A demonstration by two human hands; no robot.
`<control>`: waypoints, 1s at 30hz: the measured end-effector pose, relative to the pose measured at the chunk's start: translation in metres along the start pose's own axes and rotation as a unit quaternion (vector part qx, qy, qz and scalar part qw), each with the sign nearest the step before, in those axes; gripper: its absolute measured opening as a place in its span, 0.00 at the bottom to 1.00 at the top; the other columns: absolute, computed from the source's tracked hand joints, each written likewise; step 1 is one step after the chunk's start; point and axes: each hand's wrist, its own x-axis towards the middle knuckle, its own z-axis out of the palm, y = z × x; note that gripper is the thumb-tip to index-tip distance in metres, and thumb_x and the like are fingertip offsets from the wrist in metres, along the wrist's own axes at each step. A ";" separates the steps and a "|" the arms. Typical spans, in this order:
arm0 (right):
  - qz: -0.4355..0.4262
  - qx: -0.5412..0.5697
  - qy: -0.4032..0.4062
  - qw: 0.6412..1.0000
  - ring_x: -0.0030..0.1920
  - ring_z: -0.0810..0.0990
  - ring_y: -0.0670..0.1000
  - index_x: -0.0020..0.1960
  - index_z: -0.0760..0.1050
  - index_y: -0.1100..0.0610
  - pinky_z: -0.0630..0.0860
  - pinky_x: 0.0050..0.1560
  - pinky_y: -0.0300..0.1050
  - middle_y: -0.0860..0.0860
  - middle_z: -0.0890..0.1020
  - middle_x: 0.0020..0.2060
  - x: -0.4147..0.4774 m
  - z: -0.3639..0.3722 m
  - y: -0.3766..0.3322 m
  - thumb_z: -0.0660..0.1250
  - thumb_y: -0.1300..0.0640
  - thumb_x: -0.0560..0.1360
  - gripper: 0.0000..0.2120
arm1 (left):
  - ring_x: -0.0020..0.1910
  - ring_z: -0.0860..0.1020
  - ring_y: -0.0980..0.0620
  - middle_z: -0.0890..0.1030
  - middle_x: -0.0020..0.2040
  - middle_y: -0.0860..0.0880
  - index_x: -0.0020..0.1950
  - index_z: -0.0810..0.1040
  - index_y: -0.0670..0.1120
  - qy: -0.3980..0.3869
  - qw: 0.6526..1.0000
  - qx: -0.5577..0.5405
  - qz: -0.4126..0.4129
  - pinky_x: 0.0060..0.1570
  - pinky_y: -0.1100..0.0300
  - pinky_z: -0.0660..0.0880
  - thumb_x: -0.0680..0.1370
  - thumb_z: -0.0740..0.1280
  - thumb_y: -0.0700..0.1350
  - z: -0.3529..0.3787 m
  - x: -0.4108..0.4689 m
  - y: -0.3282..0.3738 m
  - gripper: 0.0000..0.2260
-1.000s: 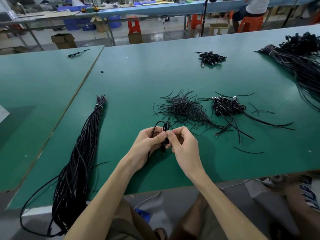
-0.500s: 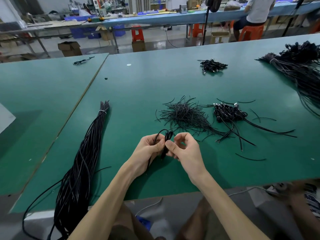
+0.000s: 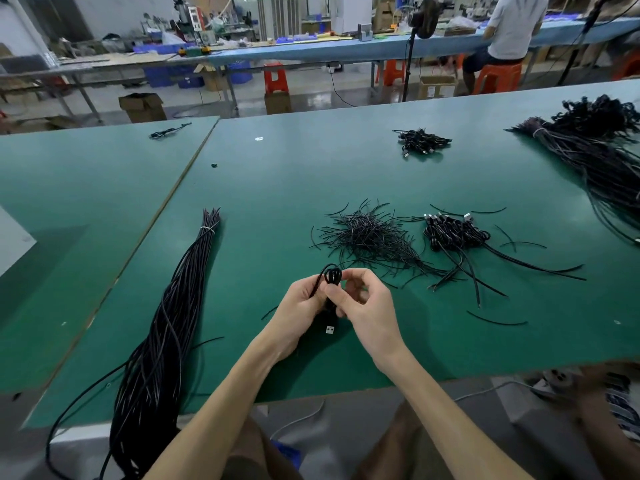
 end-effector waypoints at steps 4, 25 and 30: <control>-0.004 0.001 -0.041 0.999 0.38 0.82 0.46 0.56 0.78 0.51 0.76 0.39 0.38 0.45 0.83 0.38 0.000 -0.003 -0.001 0.75 0.52 0.77 0.10 | 0.37 0.77 0.52 0.78 0.38 0.47 0.51 0.77 0.39 0.026 1.000 0.011 0.014 0.42 0.59 0.76 0.88 0.56 0.44 0.002 -0.003 0.000 0.14; 0.023 0.028 0.021 0.999 0.42 0.84 0.48 0.56 0.81 0.50 0.78 0.42 0.39 0.48 0.85 0.40 0.002 -0.007 0.006 0.66 0.62 0.79 0.10 | 0.31 0.75 0.49 0.80 0.34 0.47 0.51 0.85 0.48 0.169 0.984 0.056 0.022 0.31 0.60 0.72 0.81 0.71 0.47 -0.024 -0.002 0.012 0.05; 0.063 0.121 0.080 0.987 0.36 0.80 0.46 0.55 0.81 0.55 0.75 0.34 0.37 0.49 0.84 0.35 0.004 -0.011 0.010 0.64 0.65 0.81 0.10 | 0.23 0.70 0.52 0.80 0.34 0.48 0.47 0.87 0.54 0.161 0.964 0.208 0.048 0.27 0.64 0.68 0.81 0.69 0.37 -0.060 -0.005 0.023 0.12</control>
